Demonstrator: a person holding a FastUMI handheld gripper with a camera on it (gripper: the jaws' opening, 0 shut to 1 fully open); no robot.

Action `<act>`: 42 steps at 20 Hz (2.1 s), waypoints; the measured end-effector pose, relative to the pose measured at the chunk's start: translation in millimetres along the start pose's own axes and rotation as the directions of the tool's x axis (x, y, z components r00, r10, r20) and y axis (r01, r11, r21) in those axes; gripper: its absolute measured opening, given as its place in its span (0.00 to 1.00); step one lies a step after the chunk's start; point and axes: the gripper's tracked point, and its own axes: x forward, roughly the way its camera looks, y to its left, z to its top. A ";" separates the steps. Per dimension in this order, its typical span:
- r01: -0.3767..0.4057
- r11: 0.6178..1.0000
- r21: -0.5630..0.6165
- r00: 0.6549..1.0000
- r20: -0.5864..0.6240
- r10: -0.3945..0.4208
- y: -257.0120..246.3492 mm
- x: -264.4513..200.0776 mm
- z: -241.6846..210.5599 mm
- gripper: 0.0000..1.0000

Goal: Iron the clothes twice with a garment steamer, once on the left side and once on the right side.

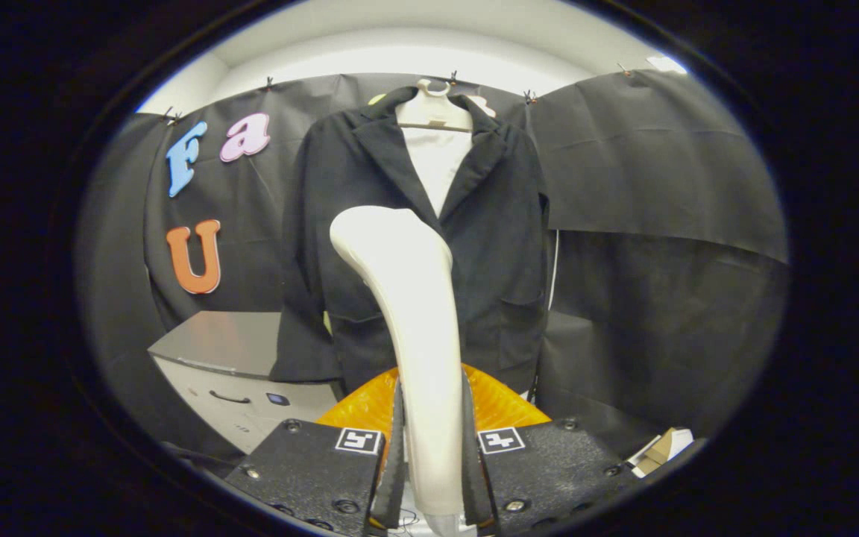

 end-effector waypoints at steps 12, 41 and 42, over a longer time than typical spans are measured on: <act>-0.117 0.992 -0.047 0.993 0.002 0.118 44.4 -84.4 -47.8 0.34; -0.193 0.979 -0.064 0.980 -0.055 0.189 54.3 -125.0 -72.7 0.34; -0.195 0.979 -0.065 0.980 -0.056 0.191 54.8 -125.7 -73.8 0.34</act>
